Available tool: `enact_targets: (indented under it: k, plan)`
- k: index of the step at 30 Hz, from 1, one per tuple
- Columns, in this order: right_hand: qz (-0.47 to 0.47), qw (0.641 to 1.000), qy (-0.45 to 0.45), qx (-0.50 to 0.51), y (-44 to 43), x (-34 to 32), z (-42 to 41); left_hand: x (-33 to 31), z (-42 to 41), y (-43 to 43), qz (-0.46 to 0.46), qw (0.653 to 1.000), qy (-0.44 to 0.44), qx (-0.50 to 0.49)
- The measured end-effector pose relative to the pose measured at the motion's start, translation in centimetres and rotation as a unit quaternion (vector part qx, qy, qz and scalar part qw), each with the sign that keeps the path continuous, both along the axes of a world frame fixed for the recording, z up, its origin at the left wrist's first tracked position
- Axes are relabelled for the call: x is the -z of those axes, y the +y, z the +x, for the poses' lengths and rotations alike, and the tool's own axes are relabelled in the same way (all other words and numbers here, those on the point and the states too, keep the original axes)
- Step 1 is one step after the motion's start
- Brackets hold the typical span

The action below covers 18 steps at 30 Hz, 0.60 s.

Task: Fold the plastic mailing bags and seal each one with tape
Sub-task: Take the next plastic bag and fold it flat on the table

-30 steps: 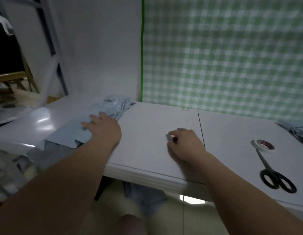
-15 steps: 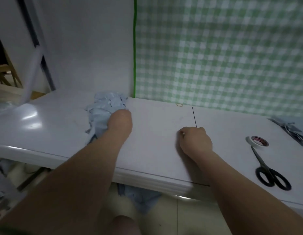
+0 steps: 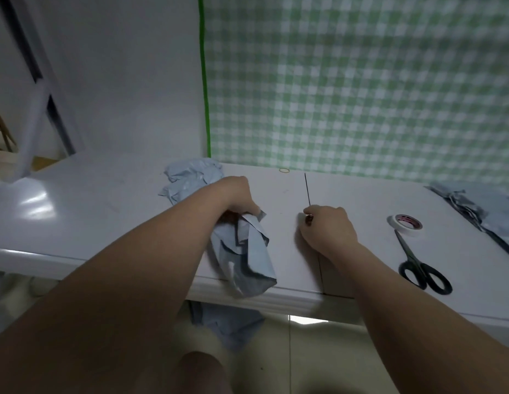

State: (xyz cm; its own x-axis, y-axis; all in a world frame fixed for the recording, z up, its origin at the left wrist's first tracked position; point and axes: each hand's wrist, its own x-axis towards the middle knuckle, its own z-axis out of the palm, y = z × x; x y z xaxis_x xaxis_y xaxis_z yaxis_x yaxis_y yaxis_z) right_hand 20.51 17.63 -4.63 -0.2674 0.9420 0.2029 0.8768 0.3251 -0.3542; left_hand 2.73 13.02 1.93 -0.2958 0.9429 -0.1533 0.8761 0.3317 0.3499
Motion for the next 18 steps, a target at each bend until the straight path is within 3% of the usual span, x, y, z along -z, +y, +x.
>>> enact_targets:
  k: [3,9,11,14,18]
  plan:
    - [-0.007,1.000,0.002,0.009,-0.1,-0.2,0.6,0.4,0.1,-0.5,-0.002,0.986,-0.166,-0.026]
    - [-0.020,0.996,-0.041,0.073,0.0,-0.7,3.5,-0.5,0.2,0.4,0.208,0.942,-0.245,-0.093]
    - [-0.029,0.992,-0.076,0.097,0.0,-1.1,4.3,-1.7,0.1,0.5,0.239,0.919,-0.288,-0.123]
    - [-0.008,0.988,-0.107,0.109,0.0,-1.5,4.7,-3.1,0.2,0.6,0.248,0.914,-0.294,-0.126]
    - [-0.007,0.998,-0.025,0.057,-0.1,-2.6,3.8,-4.7,0.9,0.4,0.292,0.889,-0.320,-0.151]
